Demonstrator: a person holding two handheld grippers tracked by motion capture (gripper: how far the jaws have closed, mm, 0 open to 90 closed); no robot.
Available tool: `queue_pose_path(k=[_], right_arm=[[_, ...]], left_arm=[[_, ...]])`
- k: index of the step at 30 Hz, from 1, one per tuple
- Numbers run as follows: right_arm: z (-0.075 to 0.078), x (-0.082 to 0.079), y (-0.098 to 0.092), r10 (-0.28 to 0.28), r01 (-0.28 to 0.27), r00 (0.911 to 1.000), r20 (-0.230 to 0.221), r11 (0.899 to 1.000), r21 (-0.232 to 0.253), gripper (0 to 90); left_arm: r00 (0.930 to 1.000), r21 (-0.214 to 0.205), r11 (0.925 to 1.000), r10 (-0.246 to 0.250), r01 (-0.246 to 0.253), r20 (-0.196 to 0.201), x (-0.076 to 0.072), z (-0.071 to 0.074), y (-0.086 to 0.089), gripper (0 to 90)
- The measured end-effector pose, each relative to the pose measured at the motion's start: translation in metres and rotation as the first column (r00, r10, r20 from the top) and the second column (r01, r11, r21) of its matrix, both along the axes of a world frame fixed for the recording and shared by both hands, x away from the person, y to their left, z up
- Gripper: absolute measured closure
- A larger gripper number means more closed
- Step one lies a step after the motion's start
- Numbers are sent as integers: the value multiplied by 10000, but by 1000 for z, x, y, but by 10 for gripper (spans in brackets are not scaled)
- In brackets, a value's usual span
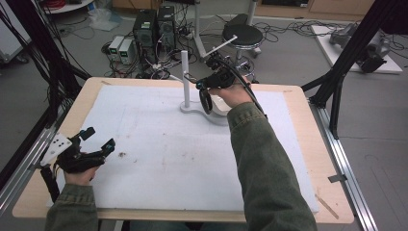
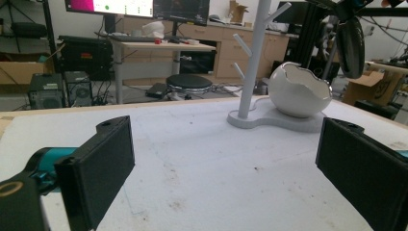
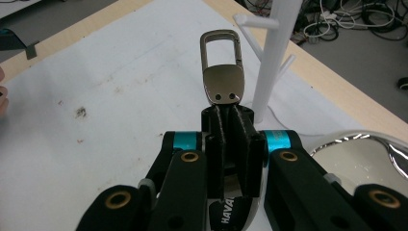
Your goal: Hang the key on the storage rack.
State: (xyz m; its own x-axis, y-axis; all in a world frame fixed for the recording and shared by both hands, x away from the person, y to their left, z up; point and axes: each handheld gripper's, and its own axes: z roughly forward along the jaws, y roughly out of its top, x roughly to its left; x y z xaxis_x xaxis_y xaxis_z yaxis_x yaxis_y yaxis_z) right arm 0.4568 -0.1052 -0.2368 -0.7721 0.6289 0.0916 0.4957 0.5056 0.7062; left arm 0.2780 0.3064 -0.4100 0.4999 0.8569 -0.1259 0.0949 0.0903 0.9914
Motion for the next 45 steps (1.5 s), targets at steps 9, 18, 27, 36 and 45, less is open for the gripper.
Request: queue_pose_path(k=[9,18,27,36,45], right_arm=[[4,5,4,-122,121,9996,247,9999,30,840],[9,18,14,-134,136,9998,163,9998,-133,839],[1,26,20,-308,308,9995,-12,9990,-311,837],[-5,29,22,-395,393,9992,-19,9970,-662,836],[-15,35,21,-661,642,9975,-261,9956,-677,819]], left_arm=[[10000,-101,9999,-9,9,6,0,0,1,67],[10000,-185,9998,17,-16,15,0,0,2,67],[10000,-192,9998,37,-37,-2,0,-1,4,67],[10000,-166,9998,61,-61,2,0,-1,4,67],[10000,-195,9998,52,-52,-28,-2,-1,5,67]])
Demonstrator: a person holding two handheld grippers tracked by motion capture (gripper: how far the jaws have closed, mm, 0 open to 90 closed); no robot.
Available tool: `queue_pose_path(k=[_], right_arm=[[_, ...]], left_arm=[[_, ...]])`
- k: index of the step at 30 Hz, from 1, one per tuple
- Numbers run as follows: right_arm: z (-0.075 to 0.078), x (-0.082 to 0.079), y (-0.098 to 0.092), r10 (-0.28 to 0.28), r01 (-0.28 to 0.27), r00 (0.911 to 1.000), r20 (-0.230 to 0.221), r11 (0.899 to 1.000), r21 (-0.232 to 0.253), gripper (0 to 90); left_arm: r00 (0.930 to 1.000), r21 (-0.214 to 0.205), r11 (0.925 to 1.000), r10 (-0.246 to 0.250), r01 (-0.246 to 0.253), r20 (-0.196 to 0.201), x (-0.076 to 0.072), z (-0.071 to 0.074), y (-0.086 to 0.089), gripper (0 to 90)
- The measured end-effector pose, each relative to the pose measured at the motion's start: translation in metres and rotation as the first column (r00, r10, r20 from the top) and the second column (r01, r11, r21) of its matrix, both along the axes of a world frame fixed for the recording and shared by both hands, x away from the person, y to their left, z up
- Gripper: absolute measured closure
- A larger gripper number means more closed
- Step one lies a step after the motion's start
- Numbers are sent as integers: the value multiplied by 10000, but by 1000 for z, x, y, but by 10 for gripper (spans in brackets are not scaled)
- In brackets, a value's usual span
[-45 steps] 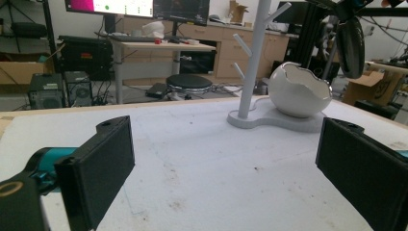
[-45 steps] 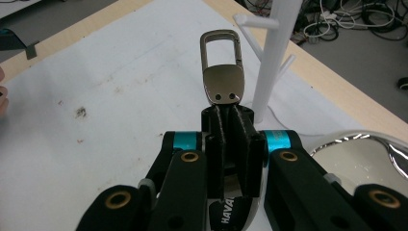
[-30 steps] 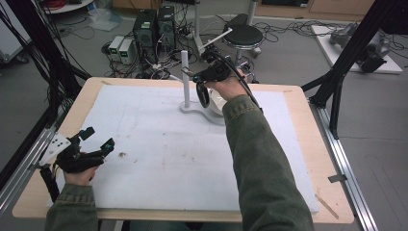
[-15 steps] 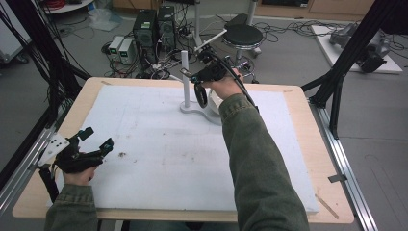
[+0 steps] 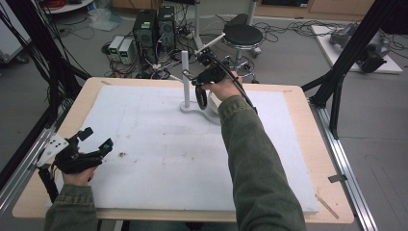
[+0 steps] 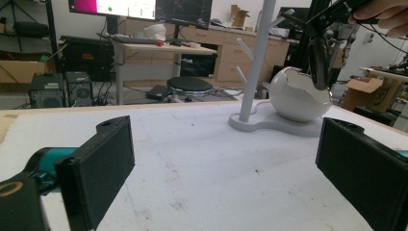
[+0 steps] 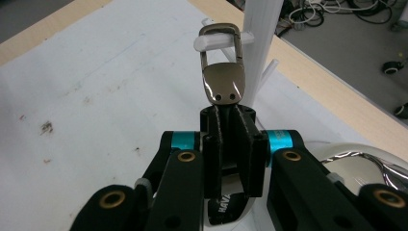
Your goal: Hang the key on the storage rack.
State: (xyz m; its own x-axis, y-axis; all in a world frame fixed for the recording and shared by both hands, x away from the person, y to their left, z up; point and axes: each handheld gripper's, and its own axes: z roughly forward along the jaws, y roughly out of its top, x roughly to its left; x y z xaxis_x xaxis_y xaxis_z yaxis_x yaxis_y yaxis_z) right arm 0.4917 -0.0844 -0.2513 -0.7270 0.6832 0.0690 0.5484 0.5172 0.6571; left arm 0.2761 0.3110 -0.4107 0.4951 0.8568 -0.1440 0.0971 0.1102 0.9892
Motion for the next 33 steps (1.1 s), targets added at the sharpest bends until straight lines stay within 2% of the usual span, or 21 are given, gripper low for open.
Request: queue_pose_path(k=[7,11,17,20,22,23,29,31,33], right_arm=[[-6,2,7,-144,142,9998,-105,9997,-182,797],[-5,2,7,-195,196,9998,-107,9998,77,723],[-4,-2,5,12,-16,9996,-268,9999,-132,628],[-3,-4,2,-78,75,9992,-398,9999,-69,499],[-3,-7,1,-105,99,9998,-139,9989,-452,343],[-3,-8,1,-121,115,9999,-94,9981,-600,297],[-8,-14,-10,-57,51,9999,-96,9983,-572,196],[-11,-16,-15,-142,136,9999,-85,9977,-660,114],[-13,-18,-20,-319,318,9995,-7,9961,-818,90]], left_arm=[[10000,-39,10000,12,-12,0,0,0,0,67],[10000,-10,10000,-38,38,-56,0,-1,0,69],[9999,29,10000,-75,76,-76,0,-1,-1,71],[9999,15,10000,-62,62,-83,0,-1,-1,71],[9999,27,10000,-93,93,-83,0,-1,0,71],[9999,53,9999,-103,104,-83,0,-1,0,71],[9999,5,10000,-75,75,-86,0,-2,-1,71],[9999,32,10000,-60,60,-86,0,-2,0,71],[9999,48,10000,-66,66,-109,0,-2,0,71]])
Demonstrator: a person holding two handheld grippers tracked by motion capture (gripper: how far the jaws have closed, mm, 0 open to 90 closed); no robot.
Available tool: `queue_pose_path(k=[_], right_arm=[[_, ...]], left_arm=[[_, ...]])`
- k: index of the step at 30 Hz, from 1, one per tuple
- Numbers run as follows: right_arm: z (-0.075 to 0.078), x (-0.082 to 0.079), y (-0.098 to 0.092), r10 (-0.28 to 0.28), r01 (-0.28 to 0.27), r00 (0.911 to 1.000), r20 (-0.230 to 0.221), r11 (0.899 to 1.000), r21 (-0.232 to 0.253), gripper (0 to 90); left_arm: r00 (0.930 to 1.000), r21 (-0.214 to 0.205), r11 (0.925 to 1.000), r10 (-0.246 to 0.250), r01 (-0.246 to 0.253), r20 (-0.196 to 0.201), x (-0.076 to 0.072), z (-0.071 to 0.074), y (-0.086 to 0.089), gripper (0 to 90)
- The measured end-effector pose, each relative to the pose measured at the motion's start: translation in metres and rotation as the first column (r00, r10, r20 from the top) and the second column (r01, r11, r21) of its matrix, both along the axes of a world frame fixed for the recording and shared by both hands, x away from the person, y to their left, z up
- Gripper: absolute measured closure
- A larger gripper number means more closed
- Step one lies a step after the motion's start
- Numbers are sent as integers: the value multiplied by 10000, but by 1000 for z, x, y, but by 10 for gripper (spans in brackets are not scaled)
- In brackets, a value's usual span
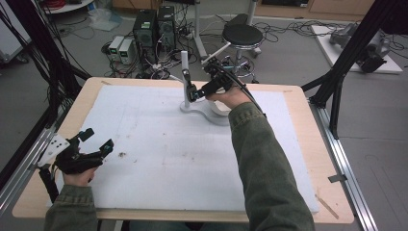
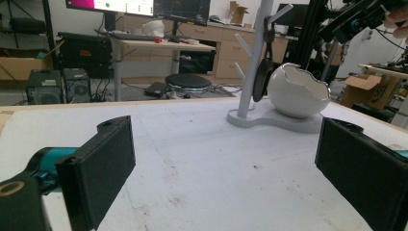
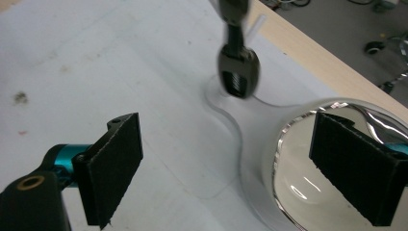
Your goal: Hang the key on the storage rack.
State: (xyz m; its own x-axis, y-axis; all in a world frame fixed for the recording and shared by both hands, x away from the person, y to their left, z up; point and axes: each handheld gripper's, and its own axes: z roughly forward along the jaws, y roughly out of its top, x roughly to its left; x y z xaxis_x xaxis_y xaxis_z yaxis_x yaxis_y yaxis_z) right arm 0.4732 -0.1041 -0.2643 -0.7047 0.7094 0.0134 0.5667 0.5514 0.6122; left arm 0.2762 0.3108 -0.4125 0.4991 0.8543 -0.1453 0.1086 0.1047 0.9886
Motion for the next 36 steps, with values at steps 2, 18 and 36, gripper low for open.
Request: queue_pose_path(k=[2,18,36], right_arm=[[-1,-2,-6,-126,126,9998,140,9999,14,10],[-1,-22,-49,-620,590,9976,306,9941,908,5],[-20,-51,-100,-1002,963,9948,191,9845,1466,5]], left_arm=[[10000,-29,10000,13,-13,-8,0,0,0,71],[10000,7,10000,38,-38,-28,0,-1,-1,71],[9999,112,9999,-101,102,-83,2,-3,-5,71]])
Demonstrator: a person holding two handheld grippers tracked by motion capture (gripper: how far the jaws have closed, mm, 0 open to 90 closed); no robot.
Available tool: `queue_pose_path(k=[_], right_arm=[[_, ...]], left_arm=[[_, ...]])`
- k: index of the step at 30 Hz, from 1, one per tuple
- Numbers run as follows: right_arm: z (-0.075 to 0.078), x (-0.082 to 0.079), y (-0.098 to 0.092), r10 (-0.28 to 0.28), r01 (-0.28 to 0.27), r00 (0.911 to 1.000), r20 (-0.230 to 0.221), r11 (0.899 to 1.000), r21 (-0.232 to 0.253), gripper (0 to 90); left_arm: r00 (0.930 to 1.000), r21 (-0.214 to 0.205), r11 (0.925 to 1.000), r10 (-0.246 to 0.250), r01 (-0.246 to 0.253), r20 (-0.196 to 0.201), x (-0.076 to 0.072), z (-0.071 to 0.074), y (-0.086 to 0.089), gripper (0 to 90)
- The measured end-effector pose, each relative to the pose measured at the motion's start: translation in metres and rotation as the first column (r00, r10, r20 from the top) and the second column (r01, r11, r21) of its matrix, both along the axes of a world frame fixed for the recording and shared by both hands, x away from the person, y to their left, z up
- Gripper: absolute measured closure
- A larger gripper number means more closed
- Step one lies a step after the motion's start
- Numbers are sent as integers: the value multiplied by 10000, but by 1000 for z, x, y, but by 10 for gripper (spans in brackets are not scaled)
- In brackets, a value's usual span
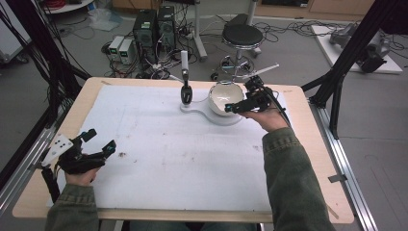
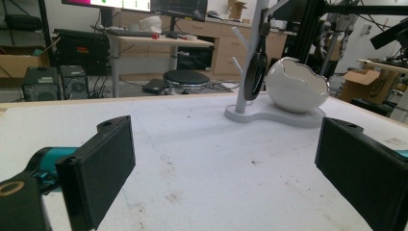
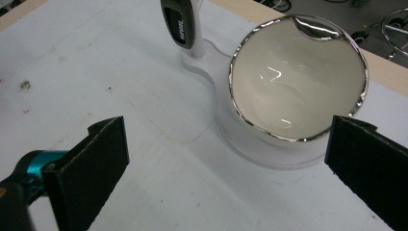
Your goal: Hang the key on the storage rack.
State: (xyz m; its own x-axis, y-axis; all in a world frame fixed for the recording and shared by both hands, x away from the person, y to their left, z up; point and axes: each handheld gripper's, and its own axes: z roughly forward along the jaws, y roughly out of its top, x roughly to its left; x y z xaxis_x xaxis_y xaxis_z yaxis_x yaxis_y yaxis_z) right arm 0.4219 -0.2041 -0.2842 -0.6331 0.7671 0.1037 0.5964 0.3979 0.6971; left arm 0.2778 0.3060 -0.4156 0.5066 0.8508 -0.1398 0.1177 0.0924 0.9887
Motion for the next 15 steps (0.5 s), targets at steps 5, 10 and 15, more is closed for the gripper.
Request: queue_pose_path(k=[5,10,15], right_arm=[[-4,-10,-17,-195,193,9998,63,9996,193,5],[-9,-20,-34,-426,417,9989,193,9982,425,6],[-13,-31,-47,-473,449,9984,313,9963,737,6]], left_arm=[[10000,-5,10000,16,-16,-13,0,0,1,71],[10000,-36,10000,-28,28,9,0,0,1,71],[10000,-111,9999,-59,60,71,0,0,0,71]])
